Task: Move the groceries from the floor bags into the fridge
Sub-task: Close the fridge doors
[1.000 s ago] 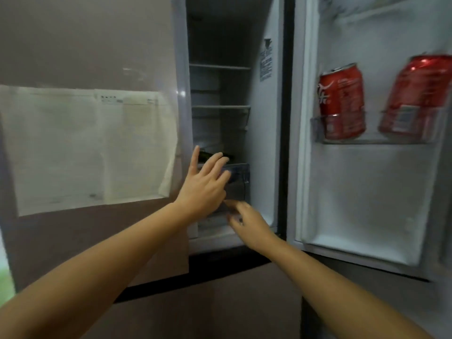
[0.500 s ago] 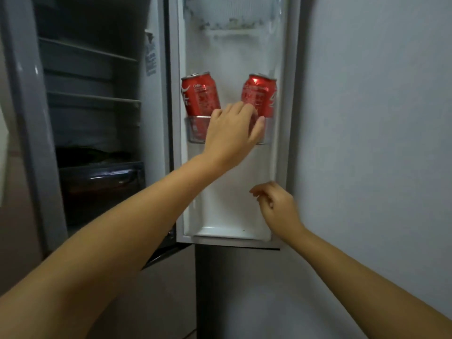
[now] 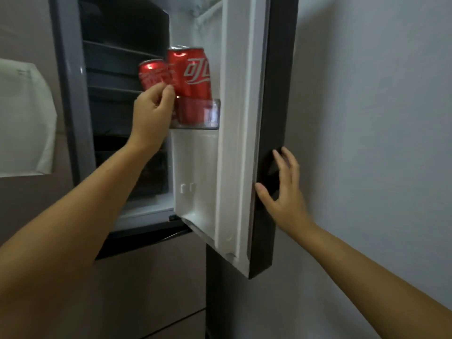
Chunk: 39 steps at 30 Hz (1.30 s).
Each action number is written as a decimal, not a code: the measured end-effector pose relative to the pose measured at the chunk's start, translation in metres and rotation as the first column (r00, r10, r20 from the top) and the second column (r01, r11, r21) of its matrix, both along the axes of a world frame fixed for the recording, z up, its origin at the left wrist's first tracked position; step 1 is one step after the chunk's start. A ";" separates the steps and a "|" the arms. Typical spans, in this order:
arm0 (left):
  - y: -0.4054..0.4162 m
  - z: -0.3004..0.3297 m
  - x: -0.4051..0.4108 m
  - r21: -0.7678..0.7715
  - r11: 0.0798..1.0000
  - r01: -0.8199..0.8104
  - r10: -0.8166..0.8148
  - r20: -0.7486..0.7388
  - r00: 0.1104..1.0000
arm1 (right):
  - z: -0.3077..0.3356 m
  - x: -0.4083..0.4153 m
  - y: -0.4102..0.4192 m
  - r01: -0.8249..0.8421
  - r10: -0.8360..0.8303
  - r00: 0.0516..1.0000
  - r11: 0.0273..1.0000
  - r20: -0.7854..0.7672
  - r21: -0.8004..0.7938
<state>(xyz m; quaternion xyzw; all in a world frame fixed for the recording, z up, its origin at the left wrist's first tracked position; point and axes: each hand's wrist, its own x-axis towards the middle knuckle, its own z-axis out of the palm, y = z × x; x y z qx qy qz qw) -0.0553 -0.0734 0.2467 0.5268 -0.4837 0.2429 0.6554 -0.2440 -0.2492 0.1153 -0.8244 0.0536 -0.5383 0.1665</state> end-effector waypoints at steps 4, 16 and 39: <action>0.028 -0.010 0.013 -0.119 0.971 -0.205 0.197 -0.080 0.977 | -0.013 0.028 0.040 -0.104 0.111 0.993 0.986 0.049 -0.133; 0.066 -0.055 0.007 0.045 0.565 -0.824 0.377 0.874 0.307 | -0.024 0.146 0.130 -0.601 0.593 0.798 0.798 -0.104 -0.056; 0.105 -0.085 0.195 -0.098 0.181 -0.979 0.410 0.912 -0.015 | -0.039 0.323 0.109 0.074 -0.159 0.987 0.652 -0.041 -0.755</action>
